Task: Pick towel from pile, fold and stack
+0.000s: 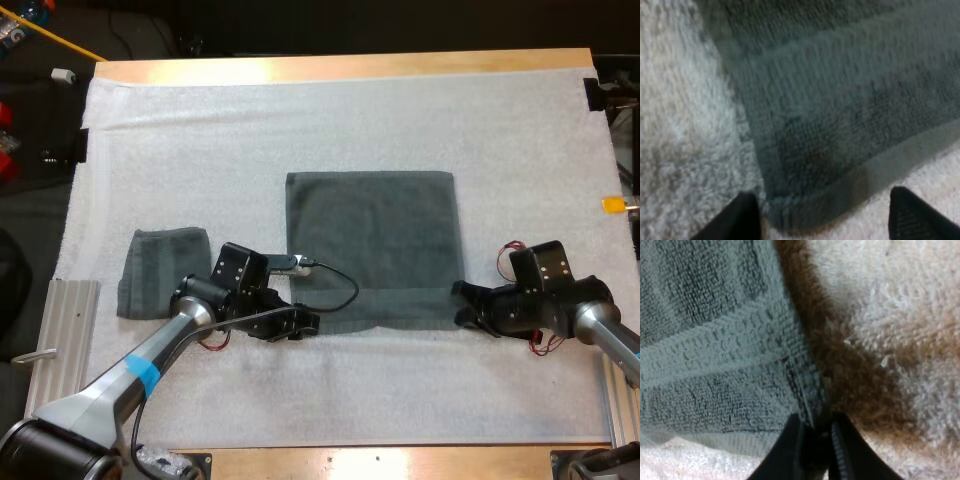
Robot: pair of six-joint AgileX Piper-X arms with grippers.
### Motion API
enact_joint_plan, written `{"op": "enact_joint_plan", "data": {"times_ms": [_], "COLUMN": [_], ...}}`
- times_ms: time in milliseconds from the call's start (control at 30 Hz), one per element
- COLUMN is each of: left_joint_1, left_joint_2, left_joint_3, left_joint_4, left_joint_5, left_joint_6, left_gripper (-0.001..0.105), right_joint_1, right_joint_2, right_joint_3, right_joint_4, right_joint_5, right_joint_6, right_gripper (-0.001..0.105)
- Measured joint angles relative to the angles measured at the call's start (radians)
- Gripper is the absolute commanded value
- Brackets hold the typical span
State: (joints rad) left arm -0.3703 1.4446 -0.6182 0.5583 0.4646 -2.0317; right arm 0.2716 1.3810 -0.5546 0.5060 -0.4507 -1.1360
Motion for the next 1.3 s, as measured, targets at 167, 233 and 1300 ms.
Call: {"op": "enact_joint_plan", "data": {"times_ms": [167,233,1300], "left_joint_1": [0.000,0.000,-0.125], "left_joint_2": [0.013,0.021,-0.203], "left_joint_3": [-0.003,-0.007,-0.060], "left_joint_4": [-0.030,-0.030,0.263], "left_joint_5": [0.010,0.013,0.046], "left_joint_6": [-0.008,-0.007,0.122], "left_gripper": [0.054,0.051,0.000], "right_joint_1": [0.000,0.000,0.000], "right_joint_2": [0.000,0.000,-0.259], "right_joint_3": [0.000,0.000,-0.009], "right_joint_4": [0.000,0.000,0.268], "right_joint_5": [0.000,0.000,-0.081], "right_joint_6": [0.000,0.000,-0.083], "right_gripper": [0.000,0.000,0.000]}}
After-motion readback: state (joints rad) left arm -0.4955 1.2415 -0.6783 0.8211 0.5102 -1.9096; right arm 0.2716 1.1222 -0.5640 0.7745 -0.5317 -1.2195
